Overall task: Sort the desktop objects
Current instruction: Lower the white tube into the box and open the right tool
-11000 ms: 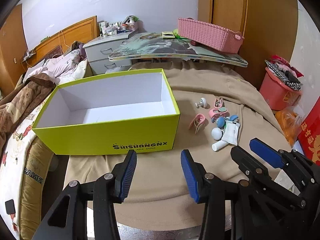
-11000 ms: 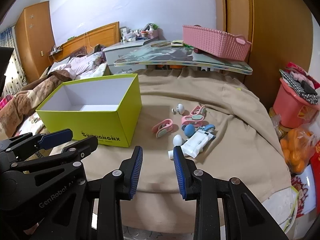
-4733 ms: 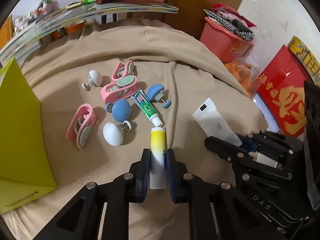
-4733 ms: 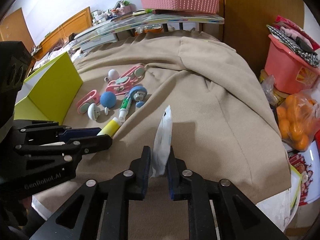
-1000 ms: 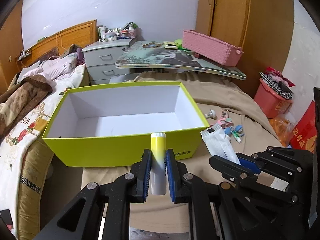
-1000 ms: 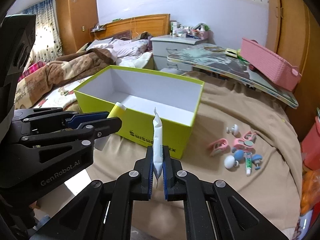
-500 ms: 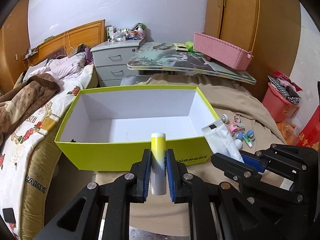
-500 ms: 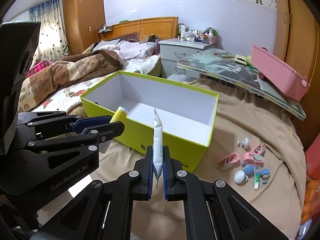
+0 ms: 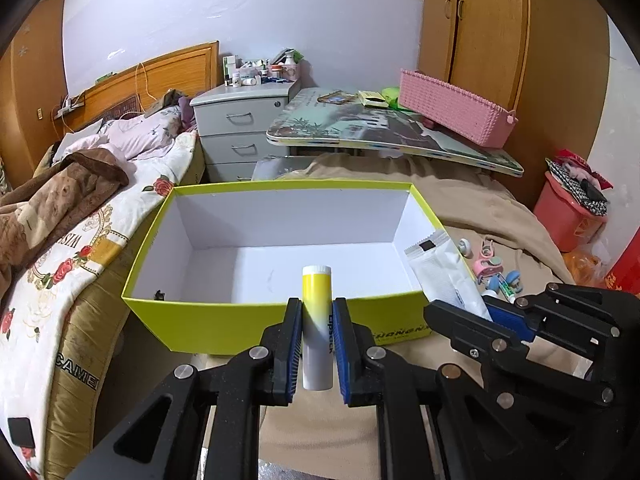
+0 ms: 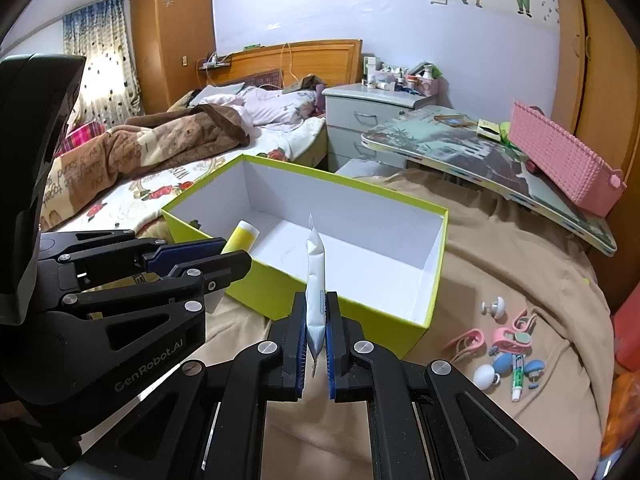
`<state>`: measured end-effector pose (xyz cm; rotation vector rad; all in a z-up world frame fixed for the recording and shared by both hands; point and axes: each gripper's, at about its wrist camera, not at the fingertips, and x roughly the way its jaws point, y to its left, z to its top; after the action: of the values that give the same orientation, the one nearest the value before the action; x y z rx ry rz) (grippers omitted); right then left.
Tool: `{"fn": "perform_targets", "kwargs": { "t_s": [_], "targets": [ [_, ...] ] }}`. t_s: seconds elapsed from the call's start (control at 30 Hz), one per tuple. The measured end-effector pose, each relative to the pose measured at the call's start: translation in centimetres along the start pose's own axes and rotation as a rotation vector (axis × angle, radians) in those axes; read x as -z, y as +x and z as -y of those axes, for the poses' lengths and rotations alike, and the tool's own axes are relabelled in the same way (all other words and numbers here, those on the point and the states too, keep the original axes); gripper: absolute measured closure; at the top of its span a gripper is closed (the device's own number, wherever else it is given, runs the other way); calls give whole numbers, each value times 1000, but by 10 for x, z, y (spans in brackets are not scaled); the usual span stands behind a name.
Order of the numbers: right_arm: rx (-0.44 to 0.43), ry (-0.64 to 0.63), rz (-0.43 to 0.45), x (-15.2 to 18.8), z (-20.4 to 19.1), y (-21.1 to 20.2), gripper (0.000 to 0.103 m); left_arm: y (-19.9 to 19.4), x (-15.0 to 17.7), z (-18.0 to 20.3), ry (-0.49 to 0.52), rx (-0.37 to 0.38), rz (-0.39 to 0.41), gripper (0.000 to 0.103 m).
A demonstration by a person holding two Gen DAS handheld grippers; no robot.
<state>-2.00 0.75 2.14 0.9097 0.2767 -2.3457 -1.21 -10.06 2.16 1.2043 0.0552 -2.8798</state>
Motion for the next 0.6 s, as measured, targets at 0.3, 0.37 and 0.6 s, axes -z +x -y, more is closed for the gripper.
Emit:
{"fn": "perform_targets", "kwargs": {
  "t_s": [0.3,0.37,0.6],
  "targets": [
    [3,-7,8,-10,-1,7,95,2,-11,-8,-12,-31,32,87],
    [2,-8,9,-13,-1,9,95,4,-13,-10,-14,-37,32,87],
    [0,-10,11,-21,0,17,95,12,-20,-16,-20,-43,33,87]
  ]
}}
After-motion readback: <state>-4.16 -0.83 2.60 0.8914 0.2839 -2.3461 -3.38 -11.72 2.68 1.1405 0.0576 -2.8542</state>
